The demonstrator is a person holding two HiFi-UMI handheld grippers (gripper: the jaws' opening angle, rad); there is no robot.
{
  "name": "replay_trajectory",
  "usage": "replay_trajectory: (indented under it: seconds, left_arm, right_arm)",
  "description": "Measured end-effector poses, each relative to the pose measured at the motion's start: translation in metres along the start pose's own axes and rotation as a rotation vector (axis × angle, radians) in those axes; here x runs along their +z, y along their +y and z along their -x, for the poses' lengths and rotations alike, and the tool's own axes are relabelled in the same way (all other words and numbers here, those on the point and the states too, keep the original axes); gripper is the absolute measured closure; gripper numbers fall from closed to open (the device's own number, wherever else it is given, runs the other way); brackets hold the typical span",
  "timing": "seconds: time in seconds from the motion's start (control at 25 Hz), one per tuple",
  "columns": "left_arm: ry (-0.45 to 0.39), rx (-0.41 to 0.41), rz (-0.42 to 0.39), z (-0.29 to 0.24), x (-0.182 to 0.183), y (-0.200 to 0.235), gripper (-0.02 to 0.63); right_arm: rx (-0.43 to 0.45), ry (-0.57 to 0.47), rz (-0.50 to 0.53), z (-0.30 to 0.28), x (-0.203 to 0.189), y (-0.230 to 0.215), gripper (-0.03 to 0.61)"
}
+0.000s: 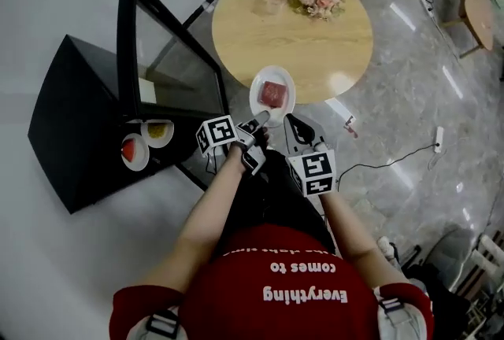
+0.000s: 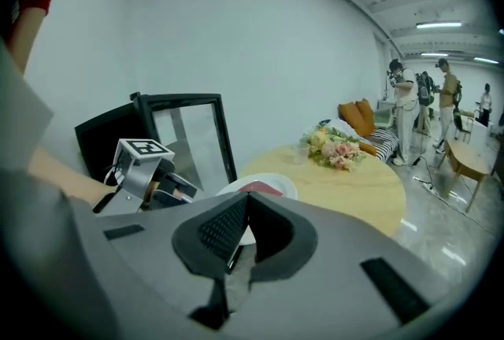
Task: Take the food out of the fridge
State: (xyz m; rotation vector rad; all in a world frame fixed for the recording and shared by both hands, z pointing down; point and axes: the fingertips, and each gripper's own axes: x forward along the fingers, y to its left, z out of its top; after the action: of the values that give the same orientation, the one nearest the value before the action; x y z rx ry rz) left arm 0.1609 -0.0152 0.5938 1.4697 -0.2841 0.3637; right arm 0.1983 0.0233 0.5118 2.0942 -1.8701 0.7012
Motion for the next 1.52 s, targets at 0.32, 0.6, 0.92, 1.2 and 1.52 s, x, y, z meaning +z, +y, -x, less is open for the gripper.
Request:
replay_trajectory:
  seconds: [0.32, 0.6, 0.92, 1.2, 1.52]
  left_arm:
    - [0.07, 0.125, 0.032, -0.07, -0.002, 0.035, 0.574]
    - [0.076, 0.158, 0.116, -0.089, -0.005, 0.042, 0.574]
    - [0.104, 0.219, 0.174, -0.098, -0.001, 0.04, 0.572]
    - [0.079, 0.369, -0.014, -0.092, 0.014, 0.05, 0.391]
    - [-0.002, 0.535, -0.438, -0.061, 0.038, 0.042, 0.374]
  right_arm:
    - [-0.062, 0.107, -0.127, -0.009, -0.048, -0.038, 0.568]
    - [-0.073, 0.143, -0.177, -0.012, -0.066, -0.046, 0.568]
    - [-0.029, 0.169, -0.182, -0.025, -0.067, -0.033, 0.568]
    - [-0.024, 0.179, -0.19, -0.024, -0.069, -0.029, 0.568]
    - [-0.015, 0.19, -0.169, -0.022, -0.068, -0.017, 0.568]
